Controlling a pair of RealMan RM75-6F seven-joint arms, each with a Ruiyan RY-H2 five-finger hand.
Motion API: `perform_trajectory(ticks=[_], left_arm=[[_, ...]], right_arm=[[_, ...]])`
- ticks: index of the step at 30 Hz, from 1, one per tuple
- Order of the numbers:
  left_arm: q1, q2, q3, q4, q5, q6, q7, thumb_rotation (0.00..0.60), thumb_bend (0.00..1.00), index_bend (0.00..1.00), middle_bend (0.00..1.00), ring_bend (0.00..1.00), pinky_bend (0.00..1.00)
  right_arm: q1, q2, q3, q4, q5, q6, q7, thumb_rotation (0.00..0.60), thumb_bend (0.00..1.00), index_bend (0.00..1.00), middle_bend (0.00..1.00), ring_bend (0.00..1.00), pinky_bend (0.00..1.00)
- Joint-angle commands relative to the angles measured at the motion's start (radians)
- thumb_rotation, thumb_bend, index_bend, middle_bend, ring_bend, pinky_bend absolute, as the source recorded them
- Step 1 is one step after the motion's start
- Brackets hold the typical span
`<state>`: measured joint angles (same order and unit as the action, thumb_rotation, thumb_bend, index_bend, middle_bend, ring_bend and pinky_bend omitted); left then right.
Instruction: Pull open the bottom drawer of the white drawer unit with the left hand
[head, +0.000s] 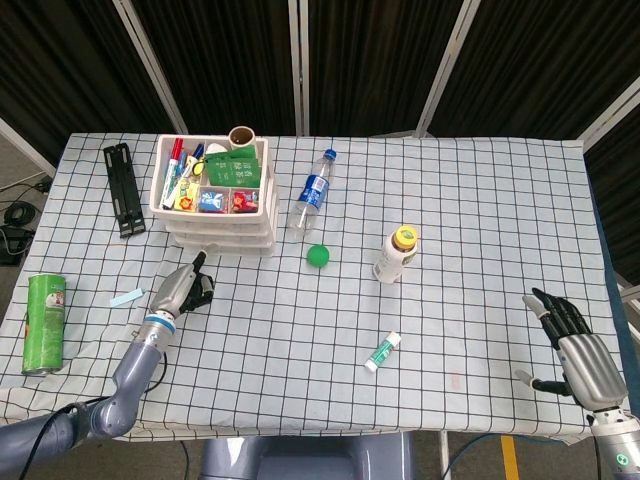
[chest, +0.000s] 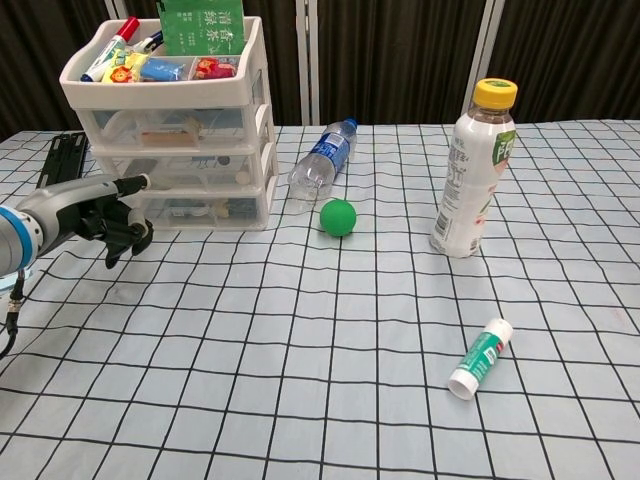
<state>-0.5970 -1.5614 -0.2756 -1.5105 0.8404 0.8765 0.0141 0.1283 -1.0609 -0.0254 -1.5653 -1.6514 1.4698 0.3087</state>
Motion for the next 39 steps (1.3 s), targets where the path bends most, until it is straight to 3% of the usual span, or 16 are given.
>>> perform_trajectory(ticks=[1,20,33,39], left_arm=[[-0.02,-0.019,-0.005,0.021,-0.022,-0.007,0.019,0.6,0.76,0.0,0.72,0.76,0.66],[-0.082,-0.072,-0.021,0.077,-0.072,-0.016,0.059,0.6,0.76,0.0,0.72,0.76,0.66],[-0.081,-0.097,-0.044,0.106,-0.051,-0.056,-0.043,0.6,0.76,0.0,0.72,0.76,0.66],[-0.068,-0.11,-0.046,0.126,0.023,-0.043,-0.109,0.6,0.79,0.15,0.72,0.76,0.66]], right_arm=[[0.001,0.0,0.001,0.001,0.002,-0.002,0.003,0.6,0.02,0.0,0.0,0.0,0.0],[0.006,-0.007,0.001,0.006,0.005,-0.015,-0.007,0.6,0.02,0.0,0.0,0.0,0.0],[0.007,-0.012,0.0,0.005,0.005,-0.02,-0.022,0.6,0.02,0.0,0.0,0.0,0.0],[0.006,-0.013,-0.001,0.004,0.002,-0.019,-0.027,0.6,0.02,0.0,0.0,0.0,0.0]])
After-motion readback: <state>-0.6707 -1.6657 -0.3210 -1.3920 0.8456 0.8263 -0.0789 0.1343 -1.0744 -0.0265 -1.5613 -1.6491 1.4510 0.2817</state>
